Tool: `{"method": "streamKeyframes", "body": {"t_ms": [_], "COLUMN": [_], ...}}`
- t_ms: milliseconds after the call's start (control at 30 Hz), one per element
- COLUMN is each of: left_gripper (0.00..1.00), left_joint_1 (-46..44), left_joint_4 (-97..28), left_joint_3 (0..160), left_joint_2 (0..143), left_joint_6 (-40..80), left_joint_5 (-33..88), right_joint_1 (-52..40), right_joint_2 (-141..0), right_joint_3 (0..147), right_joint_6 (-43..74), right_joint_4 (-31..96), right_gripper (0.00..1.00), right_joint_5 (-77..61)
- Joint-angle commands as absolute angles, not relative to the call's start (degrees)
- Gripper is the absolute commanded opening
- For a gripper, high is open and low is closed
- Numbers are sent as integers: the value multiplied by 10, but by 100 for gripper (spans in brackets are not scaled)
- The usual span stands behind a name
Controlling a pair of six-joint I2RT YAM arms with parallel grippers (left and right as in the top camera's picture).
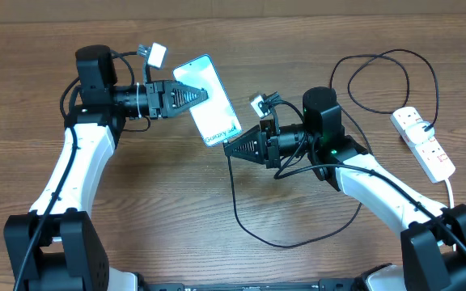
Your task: Plug charger to phone and switch on socket
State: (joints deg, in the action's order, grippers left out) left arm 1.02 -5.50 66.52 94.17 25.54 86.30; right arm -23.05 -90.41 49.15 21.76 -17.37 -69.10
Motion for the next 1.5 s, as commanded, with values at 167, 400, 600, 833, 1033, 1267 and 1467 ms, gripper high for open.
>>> {"method": "streamKeyframes", "body": {"t_ms": [167,400,600,833,1033,1267,1467], "left_gripper": [4,4,4,4,4,4,4], "left_joint_1": [-22,-23,-28,-29,-29,-16,-15], "left_joint_4": [-62,-62,-62,-60,-48,-50,-138], "left_joint_3": [663,655,628,609,609,609,609], "left_joint_2": [937,937,937,937,937,941,944], "left_joint_6": [224,218,207,194,185,180,201], "left_joint_5": [907,907,907,907,907,860,708], "right_joint_1": [-224,-224,-224,-224,-224,-224,-224], "right_joint_2": [-901,-901,-901,-901,-900,-900,-900], "right_joint_3": [507,507,507,507,507,507,507], "right_joint_6": [212,212,209,173,178,180,179], "right_joint_4": [-195,-187,-148,-63,-53,-20,0], "right_gripper": [4,7,7,15,29,60,99], "right_joint_5": [-679,-706,-701,-680,-683,-687,-677]}}
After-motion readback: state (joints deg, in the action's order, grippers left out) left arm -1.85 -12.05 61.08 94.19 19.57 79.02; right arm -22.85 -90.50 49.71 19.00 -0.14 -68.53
